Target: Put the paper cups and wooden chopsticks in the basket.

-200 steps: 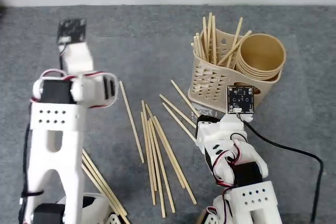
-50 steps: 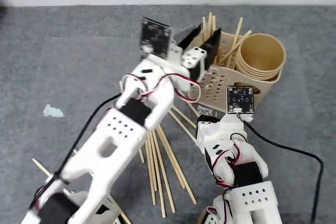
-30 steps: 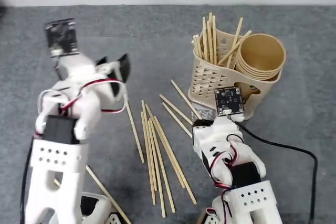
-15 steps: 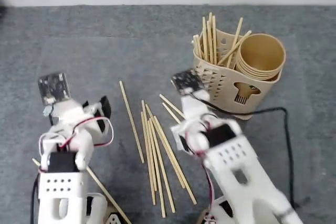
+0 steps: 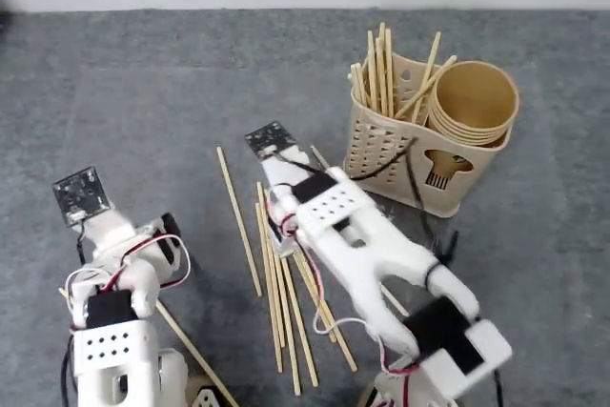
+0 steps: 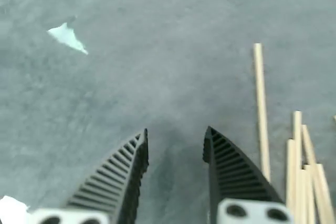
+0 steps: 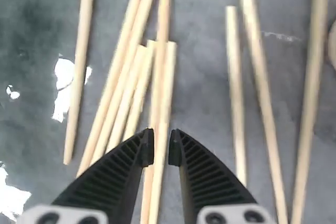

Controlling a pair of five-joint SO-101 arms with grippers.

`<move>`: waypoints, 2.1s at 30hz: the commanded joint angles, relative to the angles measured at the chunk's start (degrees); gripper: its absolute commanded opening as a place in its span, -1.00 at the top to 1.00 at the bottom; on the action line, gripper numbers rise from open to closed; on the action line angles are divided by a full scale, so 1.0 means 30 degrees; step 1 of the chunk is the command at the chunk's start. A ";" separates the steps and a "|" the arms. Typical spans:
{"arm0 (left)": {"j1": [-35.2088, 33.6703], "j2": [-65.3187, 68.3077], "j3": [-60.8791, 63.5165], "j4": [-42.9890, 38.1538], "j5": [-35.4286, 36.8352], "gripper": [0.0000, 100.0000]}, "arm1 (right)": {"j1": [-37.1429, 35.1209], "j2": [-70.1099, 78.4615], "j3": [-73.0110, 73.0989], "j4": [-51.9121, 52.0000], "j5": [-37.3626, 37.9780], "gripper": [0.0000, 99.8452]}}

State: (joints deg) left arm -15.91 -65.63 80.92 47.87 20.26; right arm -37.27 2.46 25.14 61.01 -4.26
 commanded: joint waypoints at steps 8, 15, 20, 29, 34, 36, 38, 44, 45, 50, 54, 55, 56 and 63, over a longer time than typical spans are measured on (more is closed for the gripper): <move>-0.0234 -0.0498 0.0894 -0.0498 -0.0147 0.66 | -0.0308 0.1040 -0.2110 -0.0132 -0.0176 0.72; -0.0234 -0.0527 0.1714 -0.1495 -0.0147 0.66 | -0.0161 0.1861 -0.2139 0.0249 -0.0088 0.66; -0.0234 -0.0527 0.1744 -0.1465 -0.0147 0.66 | 0.0190 0.3150 -0.2667 -0.0103 -0.0088 0.67; -0.0234 -0.0527 0.1773 -0.1436 -0.0147 0.66 | 0.0952 0.6110 -0.3956 -0.0044 -0.0059 0.92; -0.0234 -0.0527 0.1773 -0.1436 -0.0147 0.66 | 0.0982 0.6139 -0.4190 0.0073 -0.0029 0.99; -0.0234 -0.0527 0.1773 -0.1436 -0.0147 0.66 | 0.0923 0.5788 -0.4190 0.0103 0.0381 0.98; -0.0234 -0.0527 0.1773 -0.1436 -0.0147 0.66 | 0.0952 0.4967 -0.4161 0.0308 0.0586 0.98; -0.0234 -0.0527 0.1773 -0.1436 -0.0147 0.66 | 0.0982 0.1480 -0.6095 0.3971 0.0645 0.98; -0.0234 -0.0527 0.1773 -0.1436 -0.0147 0.66 | 0.0982 0.0982 -0.6740 0.4762 0.0645 0.98; -0.0234 -0.0527 0.1802 -0.1436 -0.0147 0.66 | 0.0982 -0.0952 -1.0667 0.8542 0.1729 0.98; -0.0234 -0.0527 0.1802 -0.1436 -0.0147 0.66 | 0.1333 -0.1949 -1.4799 1.0974 0.1875 0.98; -0.0234 -0.0527 0.1802 -0.1436 -0.0147 0.66 | 0.1538 -0.2066 -1.6029 1.1355 0.1963 0.98; -0.0234 -0.0527 0.1802 -0.1436 -0.0147 0.66 | 0.1802 -0.2066 -1.7289 1.1736 0.2315 0.98; -0.0234 -0.0527 0.1802 -0.1436 -0.0147 0.66 | 0.4059 -0.2095 -2.3736 1.1971 0.2696 0.98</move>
State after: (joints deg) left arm -16.26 -65.98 86.64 44.62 20.26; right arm -27.60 -0.44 -37.19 96.70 3.12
